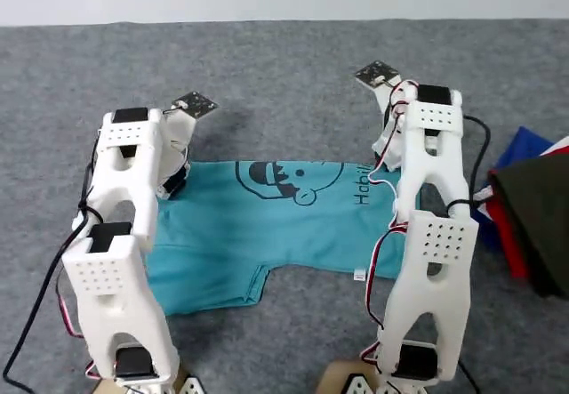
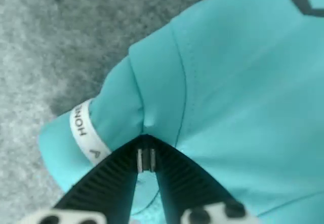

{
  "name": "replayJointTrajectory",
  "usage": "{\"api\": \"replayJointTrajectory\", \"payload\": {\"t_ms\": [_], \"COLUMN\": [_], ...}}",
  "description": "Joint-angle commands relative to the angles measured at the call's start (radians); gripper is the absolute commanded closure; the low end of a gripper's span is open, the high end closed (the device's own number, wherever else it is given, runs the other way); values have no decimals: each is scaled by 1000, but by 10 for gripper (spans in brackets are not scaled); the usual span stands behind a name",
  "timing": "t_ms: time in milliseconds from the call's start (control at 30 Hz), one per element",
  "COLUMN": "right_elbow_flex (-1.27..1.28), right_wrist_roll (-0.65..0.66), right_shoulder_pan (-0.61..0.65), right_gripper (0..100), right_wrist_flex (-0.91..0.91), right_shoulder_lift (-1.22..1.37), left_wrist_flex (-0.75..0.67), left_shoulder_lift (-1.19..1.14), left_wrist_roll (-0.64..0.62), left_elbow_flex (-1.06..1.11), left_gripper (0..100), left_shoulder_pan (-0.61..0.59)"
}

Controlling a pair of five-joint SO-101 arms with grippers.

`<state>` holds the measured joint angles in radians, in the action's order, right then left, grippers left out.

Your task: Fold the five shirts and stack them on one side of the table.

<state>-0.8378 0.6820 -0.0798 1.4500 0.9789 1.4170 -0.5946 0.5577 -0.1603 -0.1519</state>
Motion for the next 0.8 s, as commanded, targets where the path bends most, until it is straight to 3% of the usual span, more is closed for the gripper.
{"api": "replayJointTrajectory", "payload": {"t_ms": [0, 333, 600, 767], "right_elbow_flex": [-48, -247, -488, -565], "right_wrist_roll": [-8, -61, -74, -77], "right_shoulder_pan": [-59, -61, -21, 22], "right_gripper": [960, 957, 954, 959], "right_wrist_flex": [-19, 28, 248, 346], "right_shoulder_lift": [-12, -12, -10, -15], "left_wrist_flex": [40, 189, 338, 336], "left_shoulder_lift": [8, 8, 9, 115], "left_wrist_roll": [8, 8, 8, 6], "left_elbow_flex": [-44, -202, -433, -472], "left_gripper": [996, 997, 997, 997], "left_shoulder_pan": [-20, -18, -18, -12]}}
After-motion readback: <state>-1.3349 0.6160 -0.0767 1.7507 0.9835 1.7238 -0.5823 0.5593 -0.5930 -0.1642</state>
